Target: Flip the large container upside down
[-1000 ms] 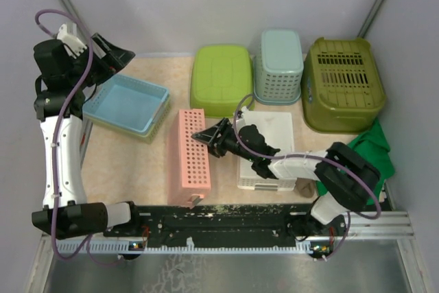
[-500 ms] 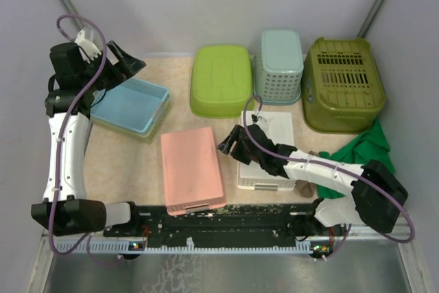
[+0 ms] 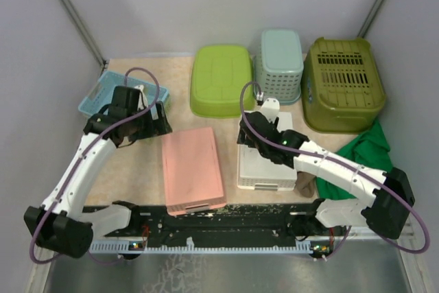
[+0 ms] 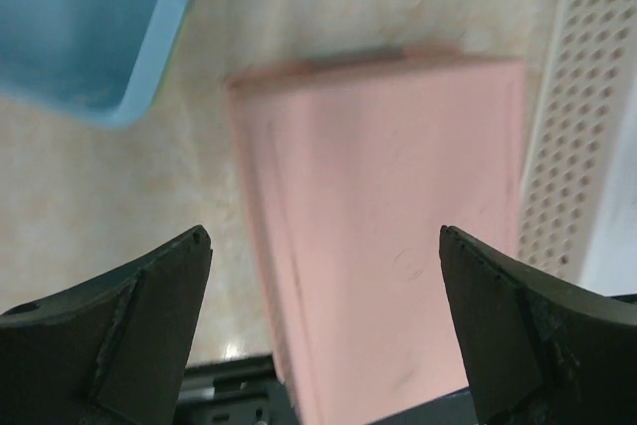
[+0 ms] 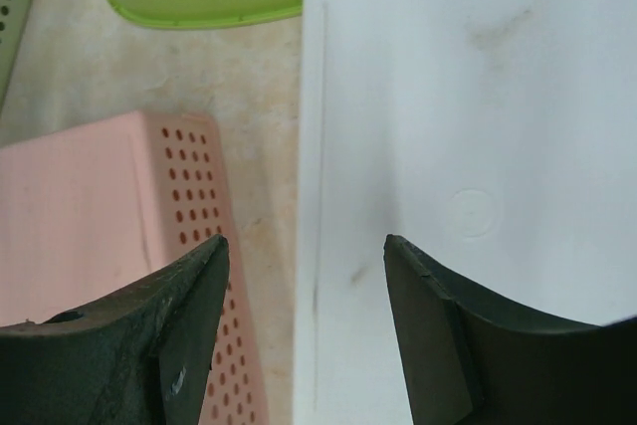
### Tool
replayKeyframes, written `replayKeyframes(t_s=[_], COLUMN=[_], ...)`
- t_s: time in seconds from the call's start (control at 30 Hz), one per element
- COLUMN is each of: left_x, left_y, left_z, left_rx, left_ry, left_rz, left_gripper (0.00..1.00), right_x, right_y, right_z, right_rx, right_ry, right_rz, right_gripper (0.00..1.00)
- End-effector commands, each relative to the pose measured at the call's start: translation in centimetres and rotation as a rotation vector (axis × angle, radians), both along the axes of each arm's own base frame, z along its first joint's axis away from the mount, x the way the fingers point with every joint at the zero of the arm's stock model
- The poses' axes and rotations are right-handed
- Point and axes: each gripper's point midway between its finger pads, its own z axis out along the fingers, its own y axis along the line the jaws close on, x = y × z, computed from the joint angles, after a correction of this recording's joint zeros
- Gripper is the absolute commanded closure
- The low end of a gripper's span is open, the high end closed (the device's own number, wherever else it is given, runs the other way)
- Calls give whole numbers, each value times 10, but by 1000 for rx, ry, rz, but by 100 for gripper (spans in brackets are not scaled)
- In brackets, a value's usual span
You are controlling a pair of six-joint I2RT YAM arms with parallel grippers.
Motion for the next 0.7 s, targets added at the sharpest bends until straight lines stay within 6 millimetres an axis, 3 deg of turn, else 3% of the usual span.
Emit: replayKeyframes(t_s=[0.0, 0.17, 0.4, 0.53, 0.67], left_x=[-55, -93, -119, -127, -121], left_y=[32, 26, -2, -10, -26], left_z=[-23, -50, -88, -110, -112], left_rx=[150, 141, 32, -24, -88], left_ry=[96, 208, 343, 366, 368], left_rz=[122, 119, 50, 35, 2], left_gripper=[1, 2, 10, 13, 16], right_x=[9, 19, 30, 36, 35], right_y=[-36, -25, 8, 18, 12], right_z=[19, 19, -14, -30, -49], right_rx=[-191, -247, -308, -349, -428], right_ry=[-76, -85, 28, 45, 101], right_rz=[-42, 24, 105, 133, 105], right_gripper=[37, 39, 50, 52, 52])
